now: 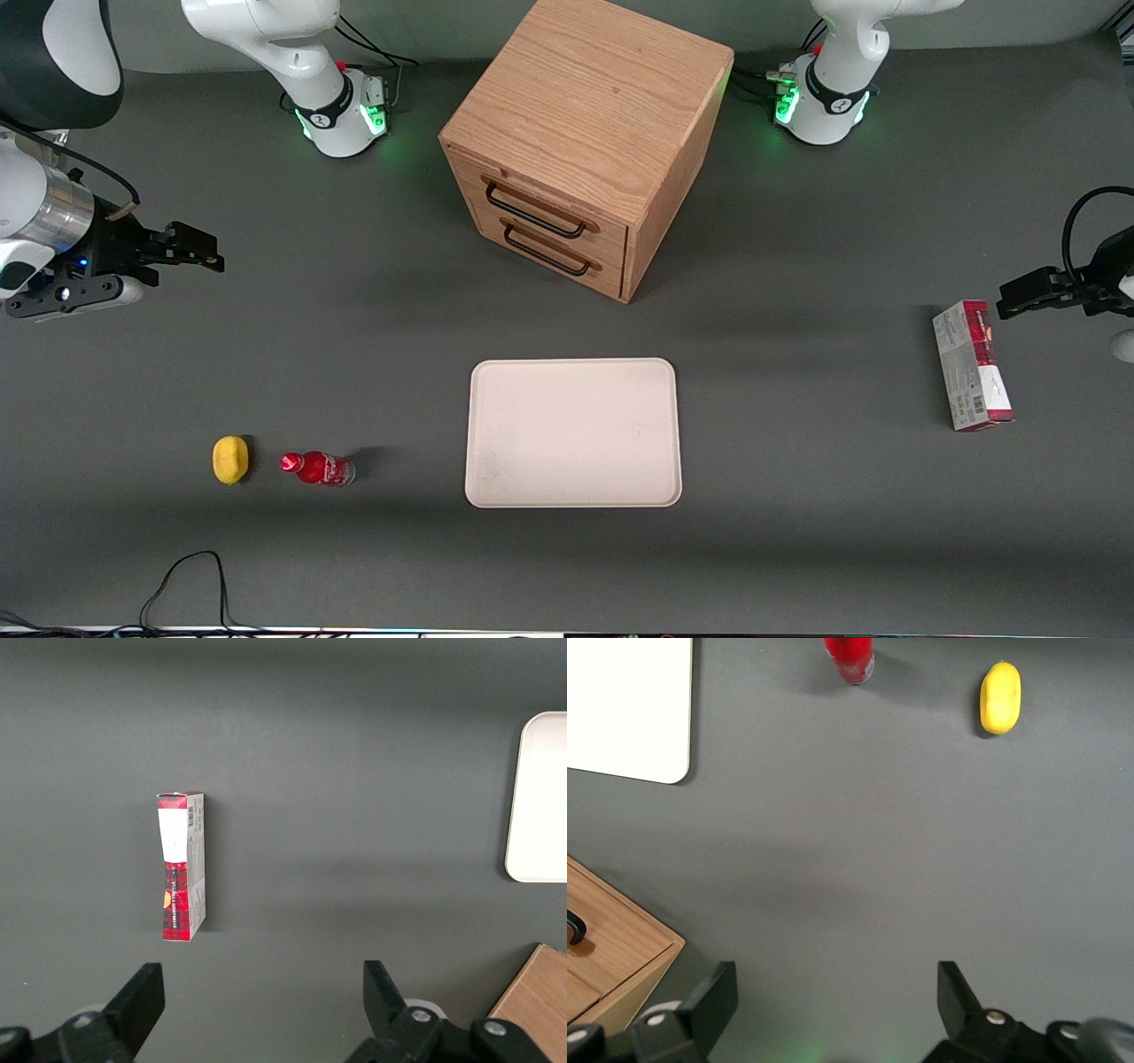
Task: Place coke bottle on tray
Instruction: 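Move the open right gripper down toward the red Coca-Cola bottle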
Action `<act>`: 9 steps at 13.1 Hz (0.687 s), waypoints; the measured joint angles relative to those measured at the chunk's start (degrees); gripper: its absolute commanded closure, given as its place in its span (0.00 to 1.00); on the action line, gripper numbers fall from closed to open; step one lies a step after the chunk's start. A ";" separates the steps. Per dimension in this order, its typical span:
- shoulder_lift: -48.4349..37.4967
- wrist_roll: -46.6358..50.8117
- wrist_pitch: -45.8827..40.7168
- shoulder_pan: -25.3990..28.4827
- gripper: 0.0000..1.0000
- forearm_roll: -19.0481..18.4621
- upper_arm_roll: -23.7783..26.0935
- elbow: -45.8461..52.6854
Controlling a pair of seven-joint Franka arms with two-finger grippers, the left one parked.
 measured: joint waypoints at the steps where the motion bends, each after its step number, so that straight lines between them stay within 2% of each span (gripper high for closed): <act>1: 0.00 0.00 -0.18 0.00 0.00 0.00 -0.05 0.12; 9: 0.05 0.21 -4.04 0.16 0.00 0.00 -0.13 1.09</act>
